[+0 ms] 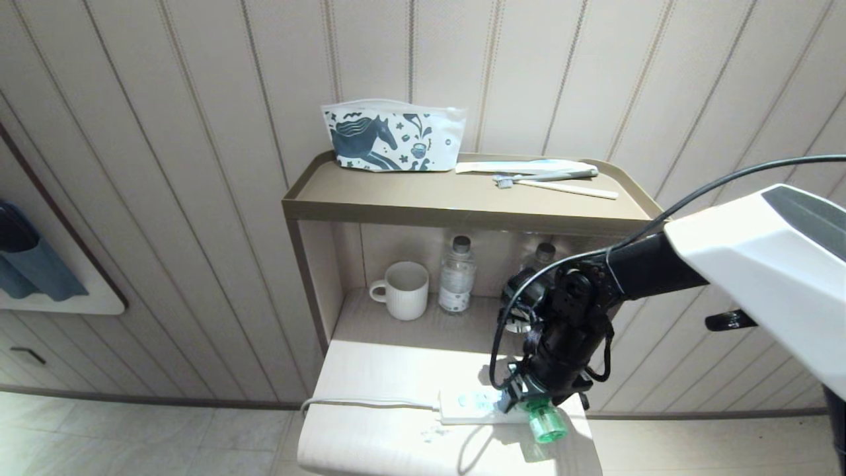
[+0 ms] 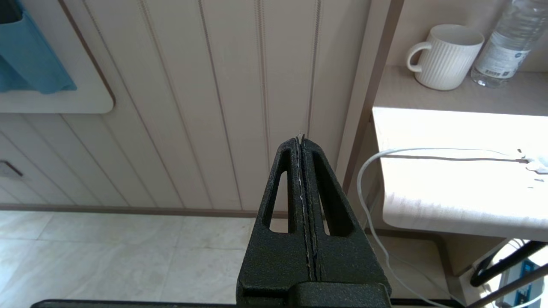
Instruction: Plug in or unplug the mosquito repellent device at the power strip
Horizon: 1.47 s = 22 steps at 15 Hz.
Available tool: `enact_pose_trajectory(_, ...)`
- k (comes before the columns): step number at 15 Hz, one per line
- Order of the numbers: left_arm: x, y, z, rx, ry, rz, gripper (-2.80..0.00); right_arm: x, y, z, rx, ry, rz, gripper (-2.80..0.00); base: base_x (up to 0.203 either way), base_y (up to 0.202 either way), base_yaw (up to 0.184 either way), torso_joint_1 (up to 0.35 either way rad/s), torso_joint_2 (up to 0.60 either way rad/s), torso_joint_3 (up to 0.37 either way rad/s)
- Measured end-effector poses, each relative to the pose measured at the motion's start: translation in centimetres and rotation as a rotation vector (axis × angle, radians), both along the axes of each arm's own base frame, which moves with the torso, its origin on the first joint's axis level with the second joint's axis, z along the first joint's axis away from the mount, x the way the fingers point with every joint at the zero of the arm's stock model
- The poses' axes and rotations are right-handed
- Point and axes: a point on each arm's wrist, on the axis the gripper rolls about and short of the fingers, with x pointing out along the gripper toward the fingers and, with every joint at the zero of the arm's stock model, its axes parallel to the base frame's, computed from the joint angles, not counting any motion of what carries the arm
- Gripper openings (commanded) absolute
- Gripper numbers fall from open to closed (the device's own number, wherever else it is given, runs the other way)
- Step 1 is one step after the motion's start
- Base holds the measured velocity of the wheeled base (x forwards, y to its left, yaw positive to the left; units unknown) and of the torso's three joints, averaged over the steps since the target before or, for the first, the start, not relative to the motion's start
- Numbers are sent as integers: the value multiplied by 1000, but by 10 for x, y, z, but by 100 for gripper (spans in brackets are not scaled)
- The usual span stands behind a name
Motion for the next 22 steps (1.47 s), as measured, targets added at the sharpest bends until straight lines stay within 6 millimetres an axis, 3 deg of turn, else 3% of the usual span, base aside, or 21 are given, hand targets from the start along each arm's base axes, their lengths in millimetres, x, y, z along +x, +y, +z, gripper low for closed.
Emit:
enact_pose_trajectory(5,0,0,0,0,0,0,-280,-19,-1,45,48,-101,21,0,0,0,0,0,0,0)
enact_pose_trajectory(6,0,0,0,0,0,0,-280,-26,-1,54,54,-117,29,-280,0,0,0,0,0,0)
enact_pose_trajectory(12,0,0,0,0,0,-1,-280,-98,-17,98,32,-234,79,-280,0,0,0,0,0,0)
enact_pose_trajectory(17,0,0,0,0,0,0,-280,-177,-64,136,65,-415,54,-280,0,0,0,0,0,0)
enact_pose_trajectory(19,0,0,0,-1,0,0,-280,-212,-90,140,36,-526,-29,-280,0,0,0,0,0,0)
enact_pose_trajectory(22,0,0,0,0,0,0,-280,-262,-127,125,-49,-699,-235,-280,0,0,0,0,0,0)
